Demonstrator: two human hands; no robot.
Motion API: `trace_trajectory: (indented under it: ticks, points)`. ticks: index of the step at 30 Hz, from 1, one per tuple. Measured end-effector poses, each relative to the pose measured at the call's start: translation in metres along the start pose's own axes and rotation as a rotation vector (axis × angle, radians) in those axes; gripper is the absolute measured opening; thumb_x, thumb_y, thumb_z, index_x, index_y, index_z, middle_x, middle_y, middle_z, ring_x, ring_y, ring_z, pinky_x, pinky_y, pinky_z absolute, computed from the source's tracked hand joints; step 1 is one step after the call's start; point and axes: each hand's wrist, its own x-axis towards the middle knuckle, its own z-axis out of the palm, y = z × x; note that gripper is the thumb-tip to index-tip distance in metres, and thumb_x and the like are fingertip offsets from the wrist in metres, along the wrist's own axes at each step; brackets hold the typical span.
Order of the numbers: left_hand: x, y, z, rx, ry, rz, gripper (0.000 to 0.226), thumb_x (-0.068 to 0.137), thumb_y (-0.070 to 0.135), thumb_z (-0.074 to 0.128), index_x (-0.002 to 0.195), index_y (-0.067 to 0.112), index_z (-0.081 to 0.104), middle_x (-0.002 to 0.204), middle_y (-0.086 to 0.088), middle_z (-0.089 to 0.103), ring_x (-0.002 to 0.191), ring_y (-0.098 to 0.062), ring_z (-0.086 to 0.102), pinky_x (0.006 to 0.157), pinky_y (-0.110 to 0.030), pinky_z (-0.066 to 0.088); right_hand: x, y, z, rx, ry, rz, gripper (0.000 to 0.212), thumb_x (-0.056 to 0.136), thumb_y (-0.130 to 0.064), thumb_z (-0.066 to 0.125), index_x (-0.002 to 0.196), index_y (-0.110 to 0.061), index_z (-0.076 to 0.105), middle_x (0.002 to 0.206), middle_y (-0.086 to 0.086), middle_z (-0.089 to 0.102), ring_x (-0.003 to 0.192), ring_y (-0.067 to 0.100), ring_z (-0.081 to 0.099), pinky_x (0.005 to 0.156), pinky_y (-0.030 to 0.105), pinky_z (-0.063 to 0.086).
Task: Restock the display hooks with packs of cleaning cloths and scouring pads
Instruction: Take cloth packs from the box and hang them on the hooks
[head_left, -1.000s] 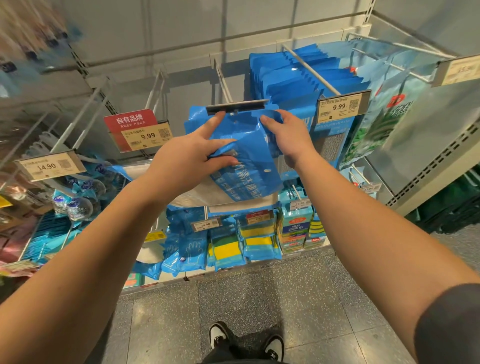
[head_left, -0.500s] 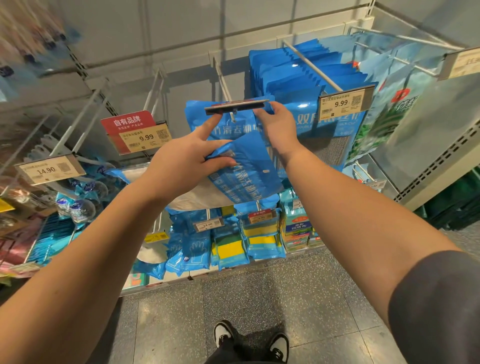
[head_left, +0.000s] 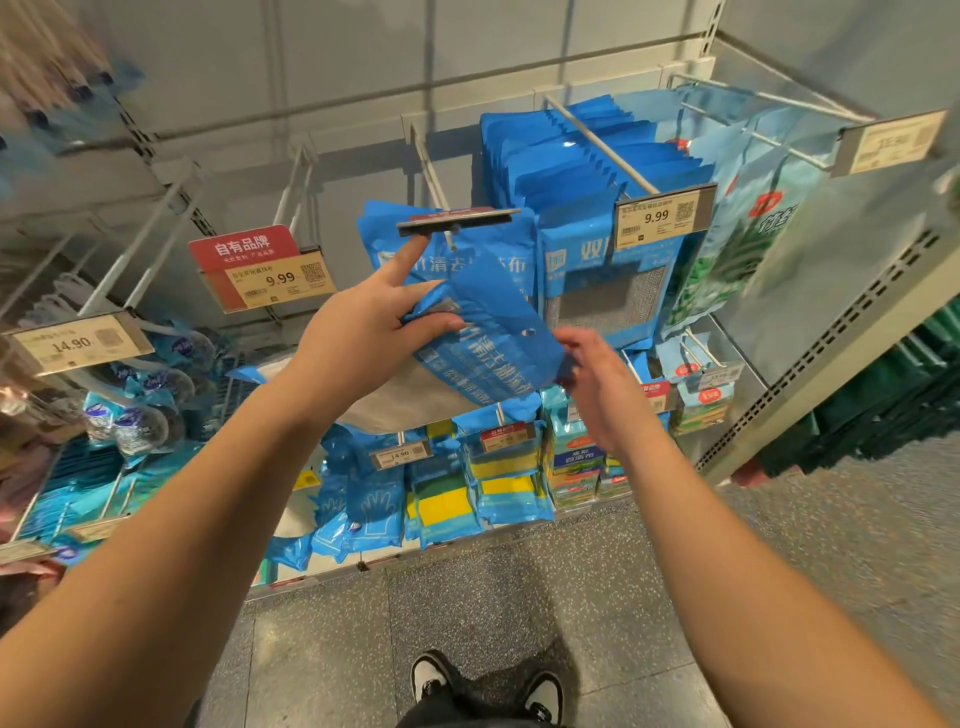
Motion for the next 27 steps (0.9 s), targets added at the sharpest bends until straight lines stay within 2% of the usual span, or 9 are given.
trace_trajectory:
  ticks: [3,5,7,8,11,13,18,22,27]
  points:
    - [-0.001,0.002,0.005,-0.037,0.025,-0.010,0.026,0.097,0.039,0.063,0.118,0.028,0.074,0.165,0.018,0.021,0.123,-0.028,0.060,0.090,-0.045,0.050,-0.014,0.019,-0.001,0.185,-0.024,0.078,0.072,0.073,-0.060,0.077,0.129,-0.020,0.058,0.121,0.002,0.066,0.109,0.017,0.060,0.094,0.032,0.046]
    - [-0.001,0.003,0.009,-0.070,0.045,-0.019,0.026,0.097,0.037,0.063,0.119,0.028,0.073,0.165,0.018,0.022,0.122,-0.024,0.060,0.090,-0.040,0.049,-0.014,0.020,0.005,0.252,0.020,0.078,0.056,0.082,-0.043,0.074,0.128,-0.019,0.056,0.118,-0.001,0.069,0.107,0.014,0.063,0.094,0.031,0.046]
    - [-0.001,0.003,0.013,-0.107,0.063,-0.054,0.025,0.096,0.037,0.065,0.117,0.028,0.074,0.165,0.018,0.023,0.125,-0.021,0.059,0.090,-0.036,0.046,-0.012,0.016,0.013,0.269,0.062,0.083,0.022,0.097,-0.023,0.056,0.119,-0.021,0.058,0.107,-0.007,0.073,0.101,0.009,0.066,0.093,0.030,0.046]
    - [-0.001,0.003,0.014,-0.124,0.064,-0.072,0.027,0.096,0.038,0.065,0.120,0.028,0.073,0.165,0.018,0.023,0.128,-0.019,0.056,0.093,-0.036,0.045,-0.011,0.012,0.017,0.272,0.072,0.086,0.018,0.101,-0.018,0.049,0.117,-0.022,0.058,0.103,-0.009,0.074,0.099,0.008,0.067,0.093,0.030,0.047]
    - [0.000,-0.001,0.015,-0.166,0.040,-0.079,0.056,0.089,0.052,0.064,0.140,0.029,0.060,0.165,0.020,0.020,0.140,-0.013,0.046,0.107,-0.040,0.044,-0.006,0.000,0.018,0.308,0.101,0.059,0.018,0.103,-0.014,0.047,0.117,-0.018,0.058,0.103,-0.004,0.075,0.098,0.011,0.069,0.088,0.030,0.051]
    - [-0.002,-0.002,0.012,-0.202,0.025,-0.071,0.067,0.085,0.059,0.064,0.145,0.032,0.053,0.165,0.022,0.020,0.137,-0.010,0.048,0.106,-0.040,0.046,-0.001,-0.009,0.010,0.279,0.167,0.010,0.016,0.102,-0.013,0.048,0.115,-0.013,0.058,0.104,0.001,0.073,0.097,0.017,0.069,0.089,0.035,0.054]
    - [-0.004,0.000,0.009,-0.233,0.057,-0.090,0.062,0.093,0.043,0.067,0.150,0.033,0.045,0.157,0.029,0.023,0.111,-0.011,0.061,0.099,-0.041,0.052,0.012,-0.032,-0.003,-0.087,0.202,-0.043,0.005,0.100,-0.020,0.058,0.103,-0.018,0.061,0.102,0.004,0.071,0.095,0.020,0.070,0.090,0.046,0.054]
    - [-0.003,0.000,0.013,-0.226,0.112,-0.074,0.057,0.097,0.032,0.066,0.150,0.027,0.046,0.156,0.025,0.029,0.123,-0.012,0.058,0.104,-0.040,0.049,0.030,-0.048,0.009,-0.300,0.156,-0.091,0.007,0.095,-0.030,0.064,0.092,-0.024,0.063,0.093,-0.003,0.071,0.091,0.017,0.067,0.093,0.051,0.052]
    - [-0.002,-0.001,0.015,-0.186,0.115,-0.032,0.058,0.097,0.024,0.067,0.150,0.021,0.046,0.163,0.009,0.031,0.133,-0.021,0.054,0.106,-0.048,0.048,0.063,-0.060,0.033,-0.281,0.138,-0.135,0.015,0.094,-0.032,0.063,0.101,-0.019,0.066,0.105,0.004,0.074,0.101,0.022,0.070,0.097,0.052,0.052]
